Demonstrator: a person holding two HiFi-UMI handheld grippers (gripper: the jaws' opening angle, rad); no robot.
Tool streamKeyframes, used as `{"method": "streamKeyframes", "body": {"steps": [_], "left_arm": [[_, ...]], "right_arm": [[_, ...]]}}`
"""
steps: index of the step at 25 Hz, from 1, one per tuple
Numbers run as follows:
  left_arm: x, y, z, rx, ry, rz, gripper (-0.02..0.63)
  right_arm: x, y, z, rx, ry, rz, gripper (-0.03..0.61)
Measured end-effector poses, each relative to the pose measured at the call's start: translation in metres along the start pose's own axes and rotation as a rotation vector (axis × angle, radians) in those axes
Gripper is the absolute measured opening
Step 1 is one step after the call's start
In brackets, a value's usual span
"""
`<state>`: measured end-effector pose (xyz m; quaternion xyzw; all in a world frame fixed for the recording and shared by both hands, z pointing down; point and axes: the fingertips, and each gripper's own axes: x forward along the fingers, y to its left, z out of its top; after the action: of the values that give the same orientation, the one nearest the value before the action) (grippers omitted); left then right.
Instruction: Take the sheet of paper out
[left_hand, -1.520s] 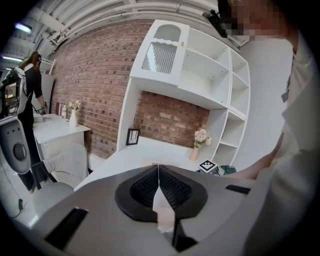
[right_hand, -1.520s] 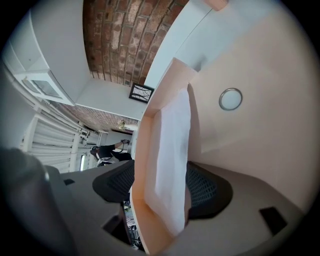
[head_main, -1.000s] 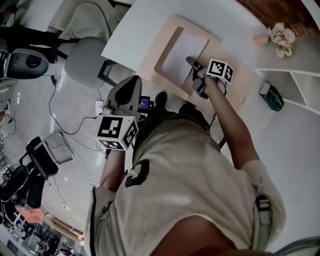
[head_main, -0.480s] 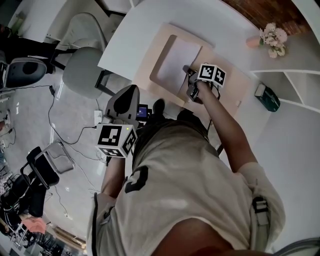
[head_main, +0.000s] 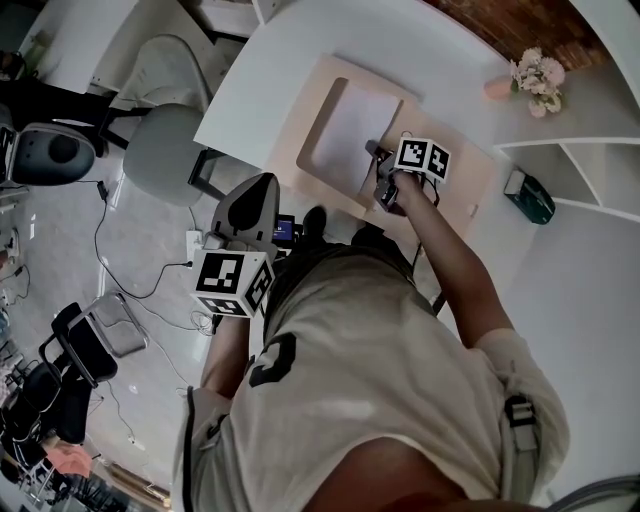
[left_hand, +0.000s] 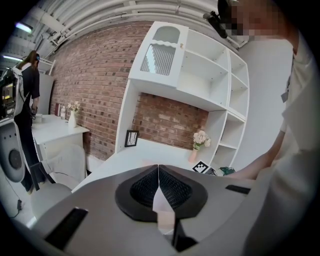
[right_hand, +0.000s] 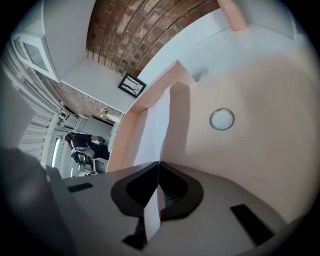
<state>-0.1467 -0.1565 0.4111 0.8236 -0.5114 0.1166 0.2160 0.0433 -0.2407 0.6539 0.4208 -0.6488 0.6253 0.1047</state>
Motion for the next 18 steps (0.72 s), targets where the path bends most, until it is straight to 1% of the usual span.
{"method": "streamKeyframes", "body": {"steps": [18], "left_arm": [[0.001,-0.004,0.003,0.012,-0.006,-0.014,0.017]], "right_arm": [[-0.014,0.0,0.003,-0.037,-0.007,-0.001,0.026]]}}
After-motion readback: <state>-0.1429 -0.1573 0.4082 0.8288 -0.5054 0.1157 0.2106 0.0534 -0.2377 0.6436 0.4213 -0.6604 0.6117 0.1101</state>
